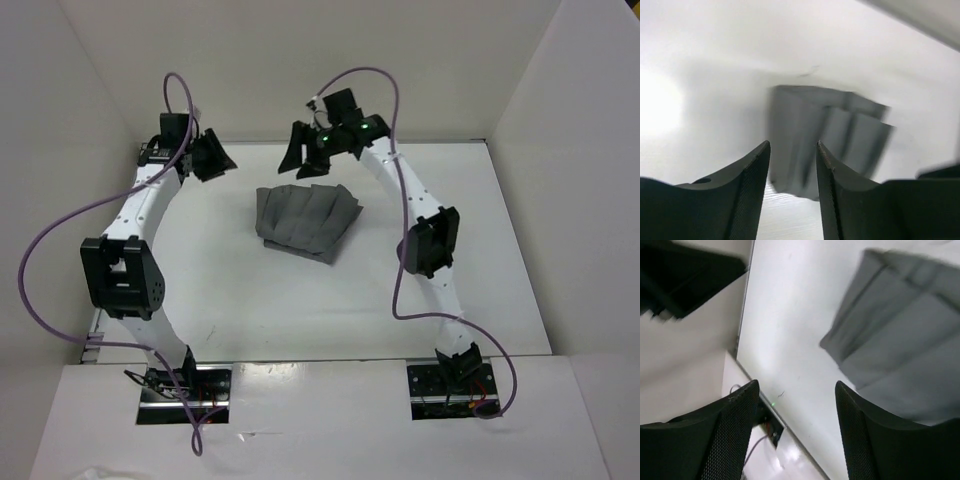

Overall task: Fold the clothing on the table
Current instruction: Fold the skirt

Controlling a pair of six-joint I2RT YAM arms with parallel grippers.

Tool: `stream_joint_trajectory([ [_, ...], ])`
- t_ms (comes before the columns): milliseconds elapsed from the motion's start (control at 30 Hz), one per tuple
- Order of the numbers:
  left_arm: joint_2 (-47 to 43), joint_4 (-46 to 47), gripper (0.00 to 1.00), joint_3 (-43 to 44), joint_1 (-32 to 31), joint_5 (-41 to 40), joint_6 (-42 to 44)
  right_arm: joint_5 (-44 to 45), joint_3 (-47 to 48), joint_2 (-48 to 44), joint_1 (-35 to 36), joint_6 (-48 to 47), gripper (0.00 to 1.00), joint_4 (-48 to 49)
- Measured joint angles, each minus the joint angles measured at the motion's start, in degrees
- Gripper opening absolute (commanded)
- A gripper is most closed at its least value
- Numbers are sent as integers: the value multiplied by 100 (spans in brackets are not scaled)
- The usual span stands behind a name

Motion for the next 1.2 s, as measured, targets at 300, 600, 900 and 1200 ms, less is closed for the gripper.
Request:
stream_joint_trajectory([
  [300, 291, 841, 22, -76, -918, 2022, 48, 1499, -1003, -1414, -1198, -101, 68, -339],
  [600, 1436, 660, 32, -1517, -949, 1856, -319, 2109, -2717, -1744, -1182, -184, 68, -426],
  [900, 55, 664, 97, -1628, -1016, 1818, -308, 1941, -5510, -3928, -1991, -120, 71, 363],
  [1200, -2184, 1167, 97, -3233, -782, 1711, -146, 1768, -8168, -4444, -2253, 455, 71, 1283],
])
